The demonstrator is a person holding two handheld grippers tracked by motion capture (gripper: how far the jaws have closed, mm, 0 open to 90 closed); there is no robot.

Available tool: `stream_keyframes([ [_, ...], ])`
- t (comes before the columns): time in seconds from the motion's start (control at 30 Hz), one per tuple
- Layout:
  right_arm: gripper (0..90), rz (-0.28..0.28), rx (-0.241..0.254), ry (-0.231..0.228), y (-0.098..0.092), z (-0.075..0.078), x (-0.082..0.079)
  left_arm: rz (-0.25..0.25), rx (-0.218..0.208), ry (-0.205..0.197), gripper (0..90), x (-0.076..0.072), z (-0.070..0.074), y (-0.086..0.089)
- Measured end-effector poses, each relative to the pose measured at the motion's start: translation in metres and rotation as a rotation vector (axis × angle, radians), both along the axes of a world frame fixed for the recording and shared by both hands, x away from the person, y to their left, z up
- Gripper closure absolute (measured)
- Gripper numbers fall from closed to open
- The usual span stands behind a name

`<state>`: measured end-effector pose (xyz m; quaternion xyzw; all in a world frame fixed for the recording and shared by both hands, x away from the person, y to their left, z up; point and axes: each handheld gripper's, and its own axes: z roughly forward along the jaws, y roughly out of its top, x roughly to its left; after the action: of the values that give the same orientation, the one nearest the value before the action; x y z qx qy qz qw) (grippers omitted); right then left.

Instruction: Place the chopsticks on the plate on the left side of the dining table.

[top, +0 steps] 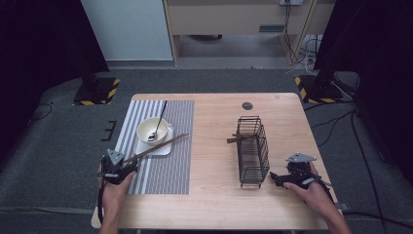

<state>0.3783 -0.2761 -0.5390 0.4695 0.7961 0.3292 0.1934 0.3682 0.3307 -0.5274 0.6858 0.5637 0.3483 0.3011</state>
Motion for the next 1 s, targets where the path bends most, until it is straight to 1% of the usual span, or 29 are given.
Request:
stream_keyframes([
  [0.03,0.2,-0.001,0.0,0.0,0.0001,0.0,-0.0002,0.001,0.001,-0.003,30.5,0.0008,0.0,-0.0003],
  [0.1,0.2,-0.003,0.002,0.002,0.0003,0.0001,-0.0005,-0.003,0.017,-0.011,30.6,0.0018,0.0001,-0.0007],
  [0.23,0.3,-0.004,0.002,0.002,0.0004,0.0001,-0.0005,-0.001,0.026,-0.015,30.6,0.0033,-0.0004,0.0004],
  [0.33,0.2,-0.005,0.004,0.002,0.0006,0.0001,-0.0006,-0.007,0.03,-0.014,30.5,0.0026,-0.0003,0.0002],
  [0.47,0.2,-0.005,0.005,0.004,0.0006,0.0001,-0.0006,-0.008,0.028,-0.021,30.3,0.0007,0.002,0.0009],
  [0.53,0.1,-0.004,0.002,0.004,0.0004,0.0001,-0.0006,-0.009,0.035,-0.015,30.3,-0.0005,0.0023,0.0026],
  [0.7,0.2,-0.004,0.002,0.004,0.0004,0.0001,-0.0006,-0.017,0.024,0.005,30.2,-0.0042,0.0007,0.0073],
  [0.8,0.2,-0.004,0.002,0.004,0.0004,0.0001,-0.0006,-0.024,0.038,0.019,30.2,-0.0045,-0.0003,0.0074],
  [1.0,0.2,-0.004,0.002,0.004,0.0004,0.0001,-0.0006,-0.012,0.056,0.024,34.1,-0.0009,-0.0031,0.0048],
])
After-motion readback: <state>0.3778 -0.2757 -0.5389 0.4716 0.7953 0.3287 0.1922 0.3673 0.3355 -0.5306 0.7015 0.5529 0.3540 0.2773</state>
